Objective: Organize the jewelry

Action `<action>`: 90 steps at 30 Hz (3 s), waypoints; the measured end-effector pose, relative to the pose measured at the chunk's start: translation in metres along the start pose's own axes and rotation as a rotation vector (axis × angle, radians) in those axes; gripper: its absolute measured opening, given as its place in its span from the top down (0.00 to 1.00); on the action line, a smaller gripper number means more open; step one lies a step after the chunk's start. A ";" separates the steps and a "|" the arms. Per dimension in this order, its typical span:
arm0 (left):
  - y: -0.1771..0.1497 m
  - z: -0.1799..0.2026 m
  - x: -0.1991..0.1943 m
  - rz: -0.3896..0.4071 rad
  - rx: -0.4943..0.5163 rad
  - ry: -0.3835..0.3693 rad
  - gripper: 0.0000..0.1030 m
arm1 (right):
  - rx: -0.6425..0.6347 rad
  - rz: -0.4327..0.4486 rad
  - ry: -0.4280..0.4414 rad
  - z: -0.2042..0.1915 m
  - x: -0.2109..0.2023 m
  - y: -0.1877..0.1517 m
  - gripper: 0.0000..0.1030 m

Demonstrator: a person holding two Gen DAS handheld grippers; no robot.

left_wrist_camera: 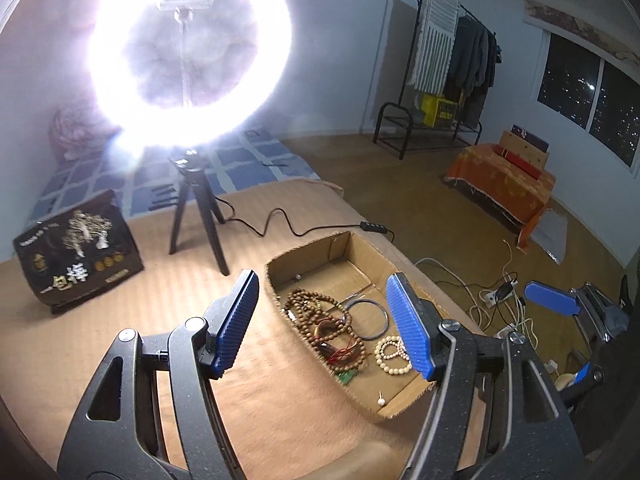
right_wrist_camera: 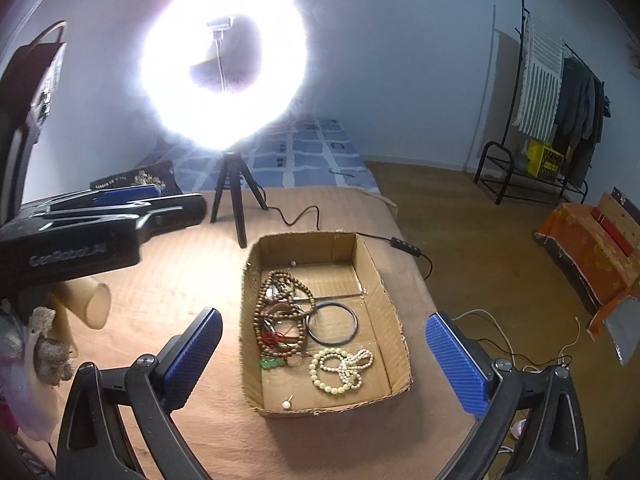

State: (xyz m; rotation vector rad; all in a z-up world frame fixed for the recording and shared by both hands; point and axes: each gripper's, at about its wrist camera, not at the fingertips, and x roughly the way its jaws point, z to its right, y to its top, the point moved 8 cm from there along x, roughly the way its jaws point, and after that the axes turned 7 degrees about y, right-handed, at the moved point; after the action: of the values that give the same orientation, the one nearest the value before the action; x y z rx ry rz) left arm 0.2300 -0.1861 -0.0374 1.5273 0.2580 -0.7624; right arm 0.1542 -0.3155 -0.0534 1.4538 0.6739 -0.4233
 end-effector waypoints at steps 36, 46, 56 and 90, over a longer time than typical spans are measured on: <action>-0.065 -0.037 -0.122 0.089 0.058 0.154 0.02 | 0.050 0.135 -0.083 -0.016 -0.049 -0.015 0.00; -0.080 -0.053 -0.114 0.048 0.037 0.190 0.01 | 0.076 0.133 -0.080 -0.015 -0.044 -0.014 0.00; -0.085 -0.063 -0.110 0.021 0.026 0.203 0.01 | 0.083 0.133 -0.088 -0.015 -0.038 -0.014 0.00; -0.088 -0.068 -0.110 0.016 0.010 0.210 0.01 | 0.069 0.127 -0.087 -0.018 -0.036 -0.013 0.00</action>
State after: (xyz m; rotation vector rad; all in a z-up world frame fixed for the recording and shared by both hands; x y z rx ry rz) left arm 0.1165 -0.0790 -0.0465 1.6185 0.3975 -0.5915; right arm 0.1157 -0.3039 -0.0397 1.5251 0.4986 -0.4113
